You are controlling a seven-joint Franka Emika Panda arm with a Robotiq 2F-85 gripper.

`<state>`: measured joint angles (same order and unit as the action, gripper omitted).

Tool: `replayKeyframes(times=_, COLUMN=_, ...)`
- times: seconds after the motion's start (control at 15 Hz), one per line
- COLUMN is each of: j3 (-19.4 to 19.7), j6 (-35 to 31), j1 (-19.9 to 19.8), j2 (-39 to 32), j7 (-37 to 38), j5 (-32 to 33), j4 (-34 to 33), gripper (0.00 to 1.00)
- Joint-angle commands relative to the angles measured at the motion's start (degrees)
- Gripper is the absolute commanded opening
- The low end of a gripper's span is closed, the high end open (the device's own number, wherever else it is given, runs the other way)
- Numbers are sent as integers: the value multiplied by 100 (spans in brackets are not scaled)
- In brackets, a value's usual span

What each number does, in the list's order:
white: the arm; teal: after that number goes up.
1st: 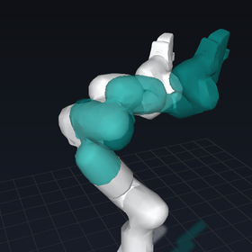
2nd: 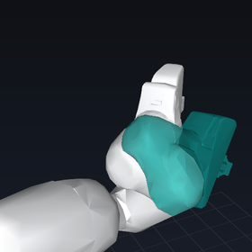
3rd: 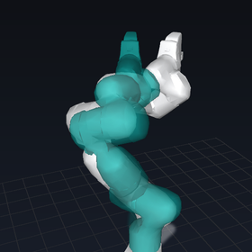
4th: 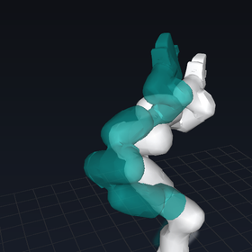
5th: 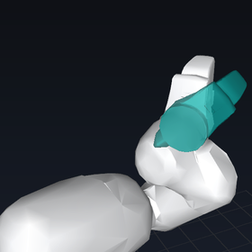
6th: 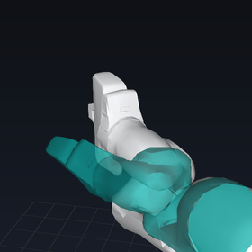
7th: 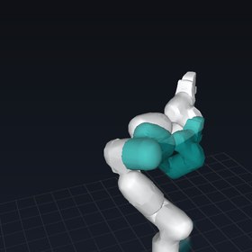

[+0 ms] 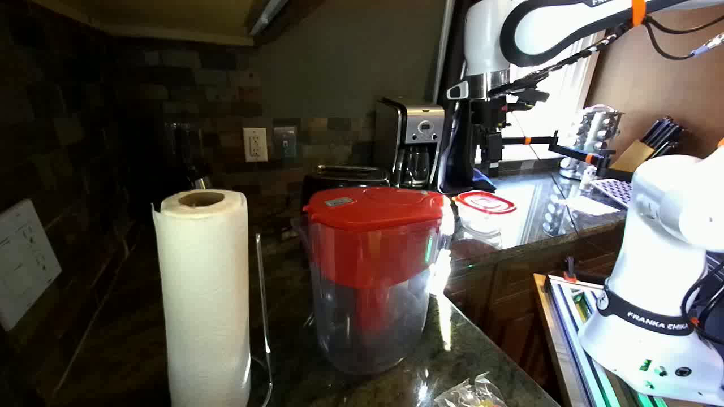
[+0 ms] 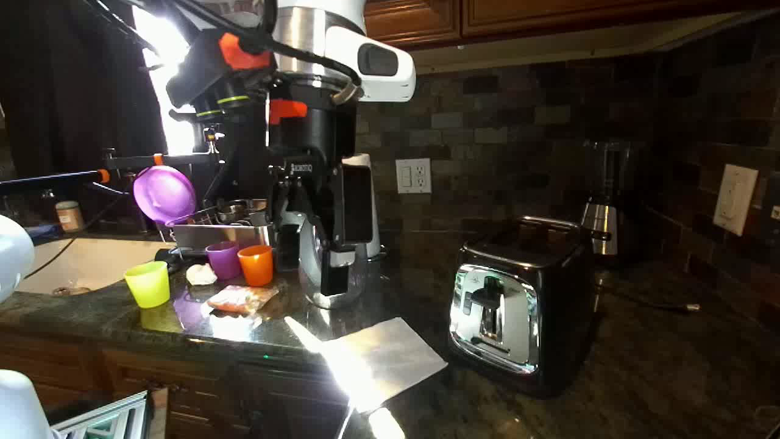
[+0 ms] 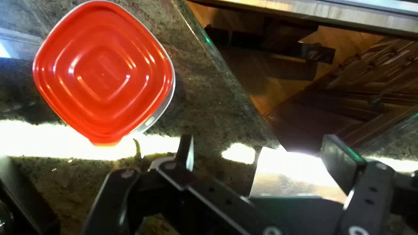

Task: Press a button on the toaster

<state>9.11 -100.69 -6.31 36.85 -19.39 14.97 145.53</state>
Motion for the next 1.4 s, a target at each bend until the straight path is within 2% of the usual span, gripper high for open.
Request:
replayKeyframes(times=0.0, j3=52, j6=19, j1=66, j2=3, j7=30, j5=27, j4=-10, gripper=100)
replayKeyframes(times=0.73, j3=52, j6=19, j1=66, j2=3, j7=30, j5=27, j4=-10, gripper=100)
replayKeyframes(times=1.33, j3=434, j6=0, j1=47, j2=115, j7=-594, j5=15, j4=587, gripper=100)
